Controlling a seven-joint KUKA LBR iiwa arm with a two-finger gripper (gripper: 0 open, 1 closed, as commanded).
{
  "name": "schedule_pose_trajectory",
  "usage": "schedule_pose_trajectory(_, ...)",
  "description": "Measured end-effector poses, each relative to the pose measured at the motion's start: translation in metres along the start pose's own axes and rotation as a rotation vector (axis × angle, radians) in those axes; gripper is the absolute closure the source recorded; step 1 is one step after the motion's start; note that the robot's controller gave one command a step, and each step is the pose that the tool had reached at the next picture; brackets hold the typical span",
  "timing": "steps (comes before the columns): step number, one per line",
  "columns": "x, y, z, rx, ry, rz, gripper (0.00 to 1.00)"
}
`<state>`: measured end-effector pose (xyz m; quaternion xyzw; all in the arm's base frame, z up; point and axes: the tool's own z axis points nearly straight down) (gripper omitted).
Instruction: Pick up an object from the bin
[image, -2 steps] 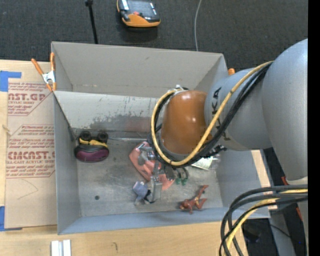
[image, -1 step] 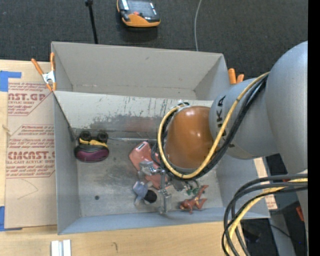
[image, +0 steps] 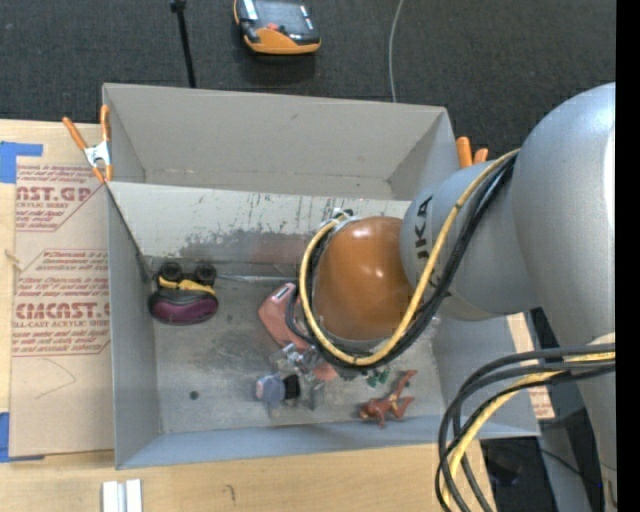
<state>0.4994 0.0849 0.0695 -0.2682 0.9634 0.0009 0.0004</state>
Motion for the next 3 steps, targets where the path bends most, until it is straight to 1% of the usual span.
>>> schedule_pose_trajectory(2, 0.0, 0.0, 0.0, -0.001, 0.0, 0.0, 1.0)
schedule_pose_trajectory(3, 0.009, 0.017, -0.165, 0.004, -0.006, -0.002, 1.0)
